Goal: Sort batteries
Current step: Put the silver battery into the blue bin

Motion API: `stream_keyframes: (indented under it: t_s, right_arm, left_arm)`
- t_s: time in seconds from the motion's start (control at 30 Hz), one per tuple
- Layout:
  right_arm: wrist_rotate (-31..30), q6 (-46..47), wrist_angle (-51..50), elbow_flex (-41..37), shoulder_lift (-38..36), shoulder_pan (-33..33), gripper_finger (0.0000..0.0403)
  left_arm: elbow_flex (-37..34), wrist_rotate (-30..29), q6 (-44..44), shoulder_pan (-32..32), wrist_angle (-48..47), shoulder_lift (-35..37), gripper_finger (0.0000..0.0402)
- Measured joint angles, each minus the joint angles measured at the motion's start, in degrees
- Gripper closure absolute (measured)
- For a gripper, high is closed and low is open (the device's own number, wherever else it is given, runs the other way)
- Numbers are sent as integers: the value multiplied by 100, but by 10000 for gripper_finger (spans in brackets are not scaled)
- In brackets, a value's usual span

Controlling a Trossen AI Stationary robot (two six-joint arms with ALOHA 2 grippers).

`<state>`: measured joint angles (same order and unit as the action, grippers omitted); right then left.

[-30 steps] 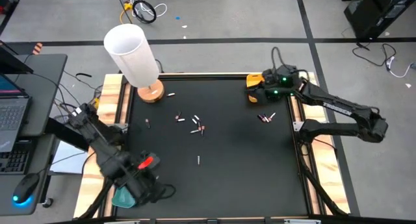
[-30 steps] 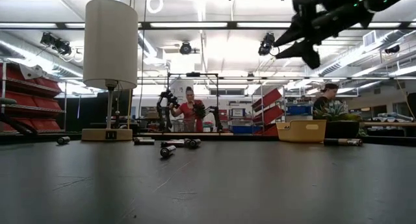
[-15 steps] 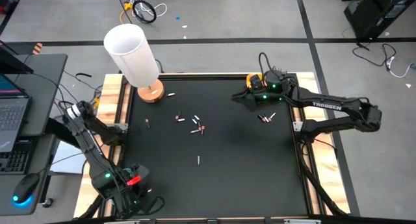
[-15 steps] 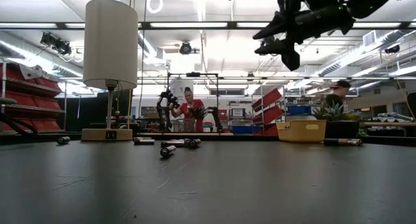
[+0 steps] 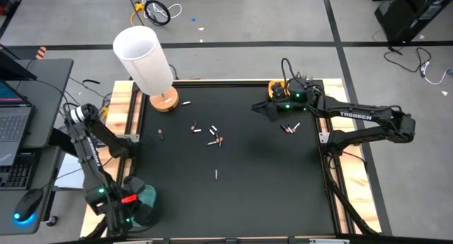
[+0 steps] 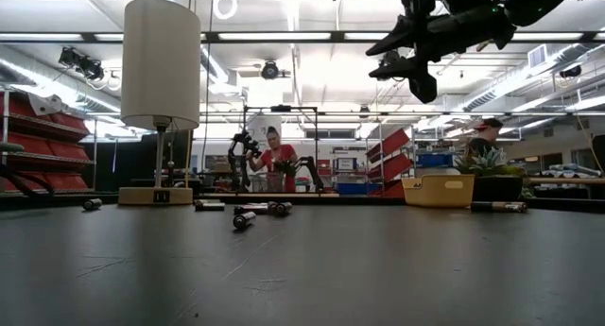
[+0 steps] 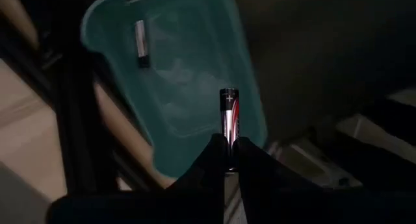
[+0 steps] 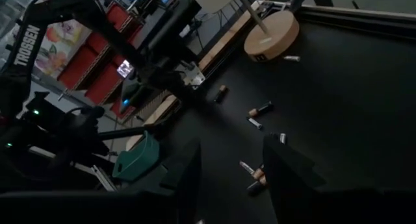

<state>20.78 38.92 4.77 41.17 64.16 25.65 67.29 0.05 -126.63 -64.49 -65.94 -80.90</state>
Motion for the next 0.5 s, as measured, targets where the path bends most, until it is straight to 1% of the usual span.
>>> stream_keyframes:
  t_s: [0.17,0.37,0.5]
  right_arm:
    - [-62,13,12,0,-2,2,253]
    - [-75,129,58,0,-2,-20,253]
    - [-75,174,152,0,-4,-20,253]
  left_arm:
    - [-468,280,-104,-6,200,131,370]
    - [-942,302,-106,-6,278,122,369]
    - [-1390,247,-90,-13,833,120,363]
